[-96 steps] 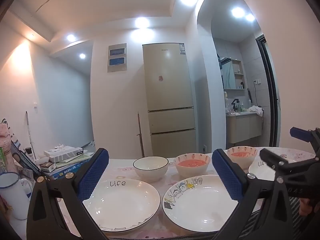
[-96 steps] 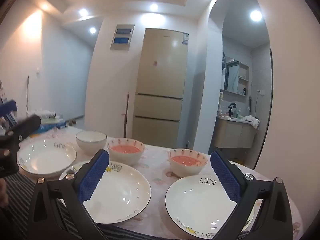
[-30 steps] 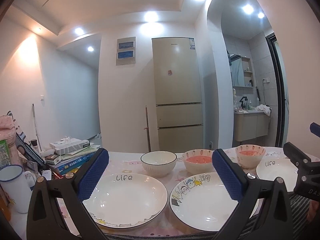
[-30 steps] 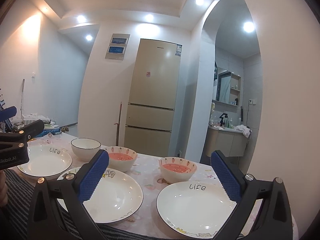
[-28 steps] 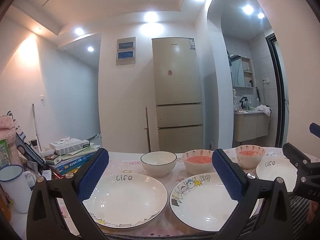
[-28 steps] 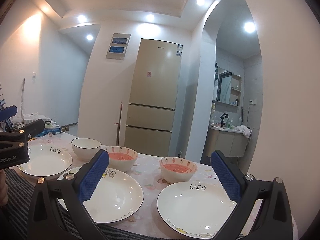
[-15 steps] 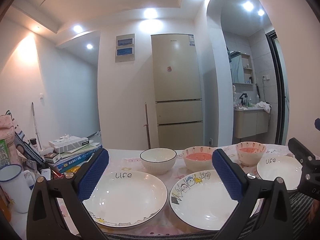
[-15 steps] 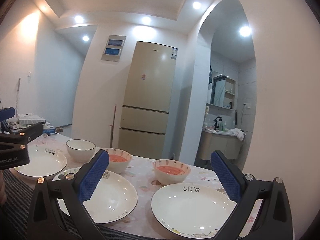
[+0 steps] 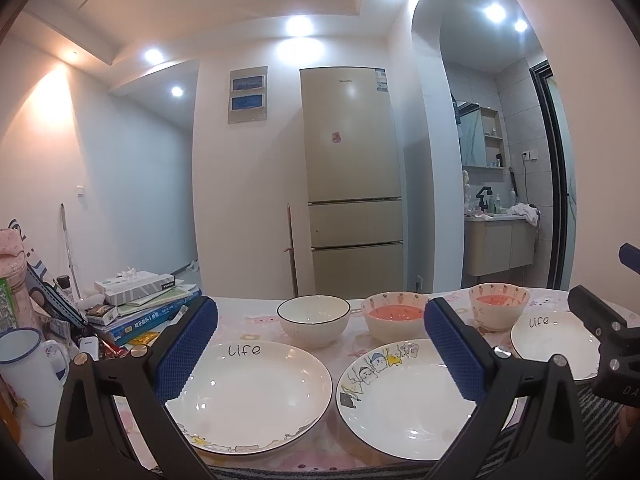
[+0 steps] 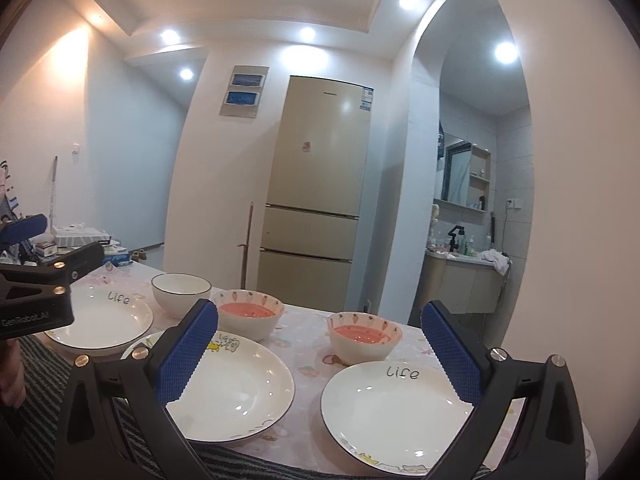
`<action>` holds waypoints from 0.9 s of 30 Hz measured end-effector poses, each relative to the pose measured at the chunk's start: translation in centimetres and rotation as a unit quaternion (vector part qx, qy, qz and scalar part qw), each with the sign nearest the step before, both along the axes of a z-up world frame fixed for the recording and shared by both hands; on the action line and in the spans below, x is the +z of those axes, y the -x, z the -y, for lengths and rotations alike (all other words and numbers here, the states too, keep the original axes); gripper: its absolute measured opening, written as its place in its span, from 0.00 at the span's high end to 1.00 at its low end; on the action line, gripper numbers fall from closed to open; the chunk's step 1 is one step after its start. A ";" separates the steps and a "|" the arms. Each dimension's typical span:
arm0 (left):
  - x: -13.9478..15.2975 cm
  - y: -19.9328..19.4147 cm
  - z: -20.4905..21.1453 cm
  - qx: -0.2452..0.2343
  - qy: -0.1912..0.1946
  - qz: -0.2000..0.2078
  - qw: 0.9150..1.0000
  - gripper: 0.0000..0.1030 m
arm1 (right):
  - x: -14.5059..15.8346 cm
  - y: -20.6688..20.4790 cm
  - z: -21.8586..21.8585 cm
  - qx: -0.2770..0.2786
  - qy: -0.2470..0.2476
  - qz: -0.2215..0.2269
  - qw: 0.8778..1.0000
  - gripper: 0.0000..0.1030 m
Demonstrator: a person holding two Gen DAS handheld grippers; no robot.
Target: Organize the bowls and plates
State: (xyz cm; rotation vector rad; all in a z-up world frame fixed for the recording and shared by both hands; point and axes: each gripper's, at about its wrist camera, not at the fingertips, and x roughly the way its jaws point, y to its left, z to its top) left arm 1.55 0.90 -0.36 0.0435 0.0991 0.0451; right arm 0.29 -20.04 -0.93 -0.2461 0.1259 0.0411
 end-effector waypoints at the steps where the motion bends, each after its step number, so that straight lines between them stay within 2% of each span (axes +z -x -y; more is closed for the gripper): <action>1: 0.0 0.0 0.0 0.000 0.000 -0.001 1.000 0.00 | 0.0 0.0 -0.1 0.003 0.002 0.000 1.000 0.00; 9: 0.2 0.3 0.0 -0.005 0.003 0.008 1.000 0.00 | -0.1 -0.3 -0.2 0.002 0.000 -0.001 1.000 0.00; 16: 3.1 2.3 -0.4 -0.011 -0.007 0.030 0.999 0.00 | 1.6 -0.7 -0.2 0.002 0.007 -0.004 1.000 0.00; 18: 4.2 2.7 -0.4 -0.019 -0.010 0.029 0.999 0.00 | 2.6 -0.6 0.2 0.007 -0.012 -0.008 1.000 0.00; 21: 6.4 3.4 -0.6 -0.031 0.009 0.031 0.999 0.00 | 5.0 -0.2 0.9 0.011 -0.042 0.003 0.999 0.00; 25: 9.1 3.9 -0.2 -0.017 -0.004 0.058 0.998 0.00 | 8.7 0.0 1.5 0.003 -0.061 0.027 0.998 0.00; 27: 10.7 3.7 0.0 -0.010 -0.001 0.062 0.998 0.00 | 10.7 -0.5 1.9 0.017 -0.075 0.019 0.997 0.00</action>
